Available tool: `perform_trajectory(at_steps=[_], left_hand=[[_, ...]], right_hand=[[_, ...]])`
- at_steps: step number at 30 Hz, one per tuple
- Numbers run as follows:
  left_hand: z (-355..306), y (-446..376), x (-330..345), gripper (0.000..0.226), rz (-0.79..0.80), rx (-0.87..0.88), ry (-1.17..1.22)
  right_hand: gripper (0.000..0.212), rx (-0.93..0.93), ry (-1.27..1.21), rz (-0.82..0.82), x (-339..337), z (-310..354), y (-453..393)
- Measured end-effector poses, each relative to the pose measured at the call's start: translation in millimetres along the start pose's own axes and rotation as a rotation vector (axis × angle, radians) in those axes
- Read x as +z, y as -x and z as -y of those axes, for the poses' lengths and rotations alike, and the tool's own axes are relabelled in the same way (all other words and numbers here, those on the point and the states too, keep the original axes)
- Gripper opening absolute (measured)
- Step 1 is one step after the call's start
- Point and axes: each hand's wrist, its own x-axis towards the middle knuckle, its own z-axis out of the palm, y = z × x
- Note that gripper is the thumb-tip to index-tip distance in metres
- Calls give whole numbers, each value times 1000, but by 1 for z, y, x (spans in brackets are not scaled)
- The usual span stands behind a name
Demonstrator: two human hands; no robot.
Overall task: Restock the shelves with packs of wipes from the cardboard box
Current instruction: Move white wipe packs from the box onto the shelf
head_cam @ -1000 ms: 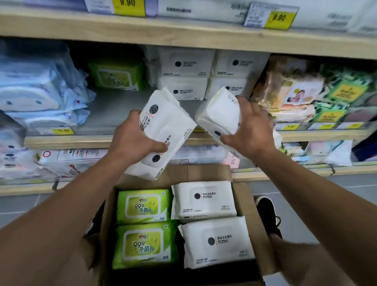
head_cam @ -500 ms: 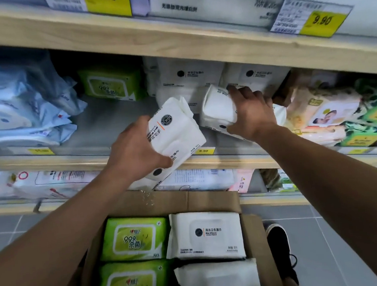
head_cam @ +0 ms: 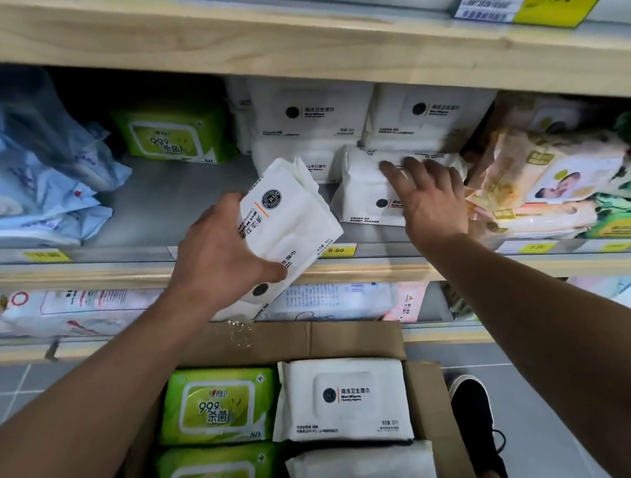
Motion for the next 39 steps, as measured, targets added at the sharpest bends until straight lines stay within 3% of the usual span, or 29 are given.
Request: perform_trajectory(at_steps=[4,16,30,39], left_hand=[[-1,-2,0,89,-2,-5,-7],[-17,11,12,92,-20,47,-61],[-70,-51,8,89,-156,316,-584],[-55,-125,71,98,21,321,-607]], right_hand=[[75,41,8,-1,0,-15,-6],[87,48,-108,65,-33,3,35],[85,76,-261,105,-53,-7,72],[88,80,-285,93,-25,-6,49]])
